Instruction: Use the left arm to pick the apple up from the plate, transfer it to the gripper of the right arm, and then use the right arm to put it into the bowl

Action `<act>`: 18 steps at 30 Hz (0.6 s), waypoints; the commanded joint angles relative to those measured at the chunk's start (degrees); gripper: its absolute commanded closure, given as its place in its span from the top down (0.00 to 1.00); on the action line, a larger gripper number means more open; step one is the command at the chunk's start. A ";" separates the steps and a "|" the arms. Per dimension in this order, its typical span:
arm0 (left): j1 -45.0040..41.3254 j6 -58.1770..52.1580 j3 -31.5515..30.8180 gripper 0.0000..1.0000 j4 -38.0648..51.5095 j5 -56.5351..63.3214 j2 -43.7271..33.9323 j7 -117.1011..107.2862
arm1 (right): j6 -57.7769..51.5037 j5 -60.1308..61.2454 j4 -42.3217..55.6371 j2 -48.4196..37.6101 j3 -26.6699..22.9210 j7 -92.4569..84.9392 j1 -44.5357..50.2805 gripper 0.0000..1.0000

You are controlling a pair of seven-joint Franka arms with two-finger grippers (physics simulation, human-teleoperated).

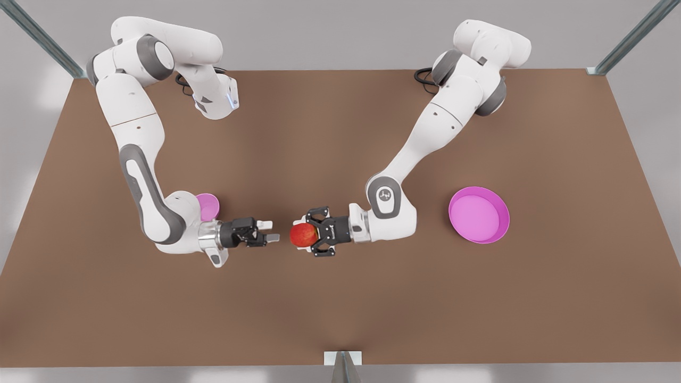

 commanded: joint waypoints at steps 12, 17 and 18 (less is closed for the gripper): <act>-0.07 -0.21 -0.29 0.68 0.07 -0.12 -0.04 18.29 | 7.97 2.86 4.19 3.14 0.12 -4.22 4.19 1.00; -0.16 -0.21 -0.29 0.68 0.07 -0.12 -0.04 18.29 | 7.62 2.51 2.61 1.03 0.56 2.45 4.80 1.00; -0.16 -0.21 -0.29 0.68 0.07 -0.12 -0.04 18.37 | 7.54 2.42 2.61 0.41 0.73 4.12 4.80 1.00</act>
